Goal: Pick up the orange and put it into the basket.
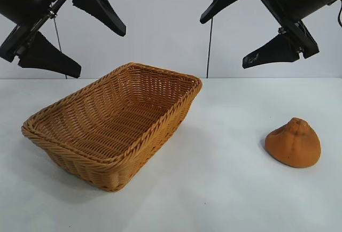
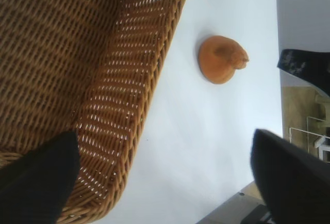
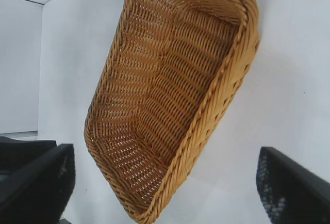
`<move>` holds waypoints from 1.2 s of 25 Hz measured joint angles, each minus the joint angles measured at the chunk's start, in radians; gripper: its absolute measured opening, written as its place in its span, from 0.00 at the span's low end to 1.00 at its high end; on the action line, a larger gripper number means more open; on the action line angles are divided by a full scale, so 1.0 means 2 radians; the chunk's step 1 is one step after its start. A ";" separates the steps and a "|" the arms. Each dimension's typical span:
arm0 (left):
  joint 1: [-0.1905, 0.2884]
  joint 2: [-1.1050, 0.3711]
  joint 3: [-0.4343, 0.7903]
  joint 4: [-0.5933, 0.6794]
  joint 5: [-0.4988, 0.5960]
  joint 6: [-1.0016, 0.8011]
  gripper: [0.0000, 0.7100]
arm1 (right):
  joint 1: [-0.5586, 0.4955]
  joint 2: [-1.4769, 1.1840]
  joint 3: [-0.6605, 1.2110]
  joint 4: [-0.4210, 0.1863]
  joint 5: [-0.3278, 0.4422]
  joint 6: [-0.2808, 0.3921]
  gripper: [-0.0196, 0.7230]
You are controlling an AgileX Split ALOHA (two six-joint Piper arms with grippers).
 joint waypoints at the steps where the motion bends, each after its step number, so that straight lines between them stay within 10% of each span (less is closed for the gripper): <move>1: 0.000 0.000 0.000 0.000 0.000 0.000 0.90 | 0.000 0.000 0.000 0.000 0.000 0.000 0.90; 30: 0.006 0.000 0.000 0.000 -0.011 0.000 0.90 | 0.000 0.000 0.000 0.000 -0.015 0.000 0.90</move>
